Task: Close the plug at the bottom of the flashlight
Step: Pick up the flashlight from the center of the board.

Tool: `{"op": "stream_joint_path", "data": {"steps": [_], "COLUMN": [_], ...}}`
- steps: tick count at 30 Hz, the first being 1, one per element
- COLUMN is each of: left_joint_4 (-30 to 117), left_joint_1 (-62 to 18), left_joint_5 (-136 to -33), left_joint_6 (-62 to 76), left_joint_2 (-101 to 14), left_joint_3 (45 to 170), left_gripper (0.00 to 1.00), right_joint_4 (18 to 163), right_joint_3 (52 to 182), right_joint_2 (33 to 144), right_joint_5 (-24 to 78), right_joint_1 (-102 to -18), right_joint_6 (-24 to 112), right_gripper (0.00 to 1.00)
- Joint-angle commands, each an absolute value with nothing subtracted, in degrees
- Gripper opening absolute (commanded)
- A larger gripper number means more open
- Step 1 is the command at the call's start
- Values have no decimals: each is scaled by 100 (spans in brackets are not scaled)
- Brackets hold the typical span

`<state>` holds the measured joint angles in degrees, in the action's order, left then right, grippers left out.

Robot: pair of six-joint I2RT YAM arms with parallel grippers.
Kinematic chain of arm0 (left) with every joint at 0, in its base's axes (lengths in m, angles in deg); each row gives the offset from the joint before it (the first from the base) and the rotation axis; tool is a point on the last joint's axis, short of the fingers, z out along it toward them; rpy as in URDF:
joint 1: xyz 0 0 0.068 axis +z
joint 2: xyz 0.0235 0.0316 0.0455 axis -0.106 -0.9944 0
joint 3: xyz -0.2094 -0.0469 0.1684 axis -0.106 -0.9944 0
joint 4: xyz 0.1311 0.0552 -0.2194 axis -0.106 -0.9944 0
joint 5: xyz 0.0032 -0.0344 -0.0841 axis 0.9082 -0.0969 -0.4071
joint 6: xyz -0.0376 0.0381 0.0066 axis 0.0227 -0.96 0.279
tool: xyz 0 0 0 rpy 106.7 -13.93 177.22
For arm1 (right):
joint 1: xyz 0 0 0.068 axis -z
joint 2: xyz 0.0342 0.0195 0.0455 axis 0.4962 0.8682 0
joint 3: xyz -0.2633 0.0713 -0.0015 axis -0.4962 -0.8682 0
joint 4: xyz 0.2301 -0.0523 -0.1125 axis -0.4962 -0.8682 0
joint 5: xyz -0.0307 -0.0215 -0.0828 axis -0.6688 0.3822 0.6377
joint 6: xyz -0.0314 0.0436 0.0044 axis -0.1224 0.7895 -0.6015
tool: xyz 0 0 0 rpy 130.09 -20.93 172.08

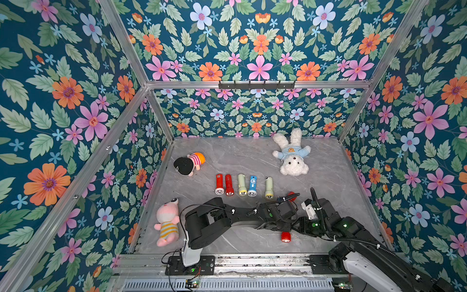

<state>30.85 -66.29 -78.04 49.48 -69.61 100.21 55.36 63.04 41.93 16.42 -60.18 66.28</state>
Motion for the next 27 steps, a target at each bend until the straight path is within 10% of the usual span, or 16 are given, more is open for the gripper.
{"op": "stream_joint_path", "data": {"steps": [1, 6, 20, 27], "left_joint_4": [2621, 2481, 1630, 4499], "left_joint_1": [-6635, -6634, -6620, -6579], "left_joint_5": [-7631, -7187, -4190, -3689], "left_joint_6": [4898, 4612, 3497, 1713], "left_joint_2": [-6931, -6655, -5086, -3277], "left_joint_3": [9972, 9962, 9552, 7669], "left_gripper": [33, 0, 0, 0], "right_joint_4": [5455, 5574, 5790, 6529], "right_joint_3": [6347, 6422, 7260, 7630], "right_joint_2": [4273, 4452, 4655, 5758], "right_joint_5": [1813, 1866, 2266, 1666], "right_joint_1": [-6024, -6024, -5866, -5601], "right_joint_6": [6553, 6490, 6124, 5853], "right_gripper": [48, 48, 47, 42]}}
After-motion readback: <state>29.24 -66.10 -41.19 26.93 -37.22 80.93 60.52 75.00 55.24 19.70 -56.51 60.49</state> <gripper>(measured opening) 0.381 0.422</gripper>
